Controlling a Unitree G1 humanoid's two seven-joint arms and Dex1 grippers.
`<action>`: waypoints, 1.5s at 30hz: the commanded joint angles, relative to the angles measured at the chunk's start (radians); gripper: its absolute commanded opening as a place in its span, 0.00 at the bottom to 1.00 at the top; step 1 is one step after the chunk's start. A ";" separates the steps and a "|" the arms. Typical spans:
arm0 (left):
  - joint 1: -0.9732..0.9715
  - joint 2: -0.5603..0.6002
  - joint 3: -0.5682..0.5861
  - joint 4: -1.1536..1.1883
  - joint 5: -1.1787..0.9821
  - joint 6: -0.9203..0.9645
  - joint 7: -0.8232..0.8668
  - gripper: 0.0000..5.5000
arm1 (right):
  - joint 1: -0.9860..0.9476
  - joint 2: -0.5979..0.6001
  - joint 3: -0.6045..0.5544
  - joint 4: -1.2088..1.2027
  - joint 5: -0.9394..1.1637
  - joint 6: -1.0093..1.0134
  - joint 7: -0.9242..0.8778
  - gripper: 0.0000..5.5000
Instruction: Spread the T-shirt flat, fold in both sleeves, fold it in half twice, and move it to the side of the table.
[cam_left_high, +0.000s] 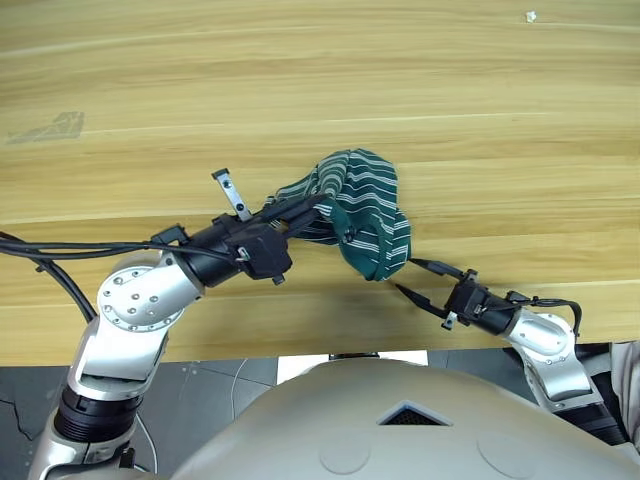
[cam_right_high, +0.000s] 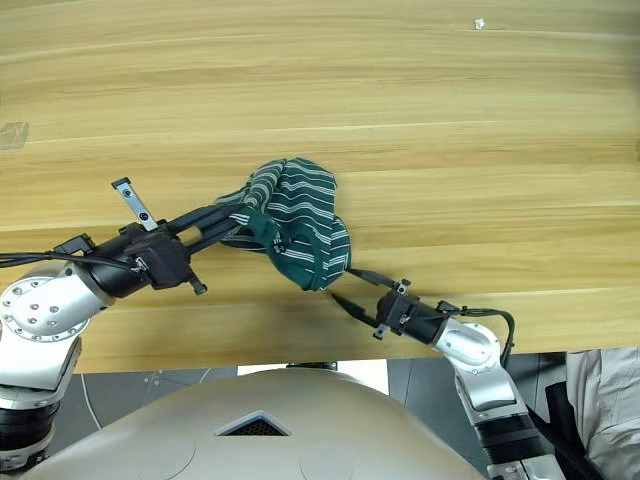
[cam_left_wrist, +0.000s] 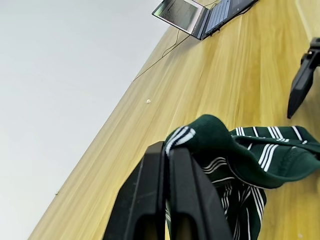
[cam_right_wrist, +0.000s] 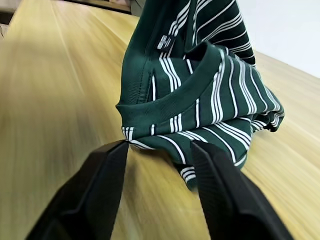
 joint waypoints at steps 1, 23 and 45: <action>-0.029 -0.018 0.002 -0.019 -0.021 0.020 -0.005 0.00 | -0.029 0.017 0.014 0.006 -0.070 -0.051 -0.041 0.41; -0.101 -0.050 0.007 -0.032 -0.034 0.064 -0.010 0.00 | -0.061 -0.054 0.110 -0.051 -0.069 -0.012 0.001 0.41; -0.113 -0.051 0.045 -0.084 -0.107 0.099 -0.030 0.00 | -0.127 -0.007 0.082 0.013 -0.203 -0.036 -0.151 0.22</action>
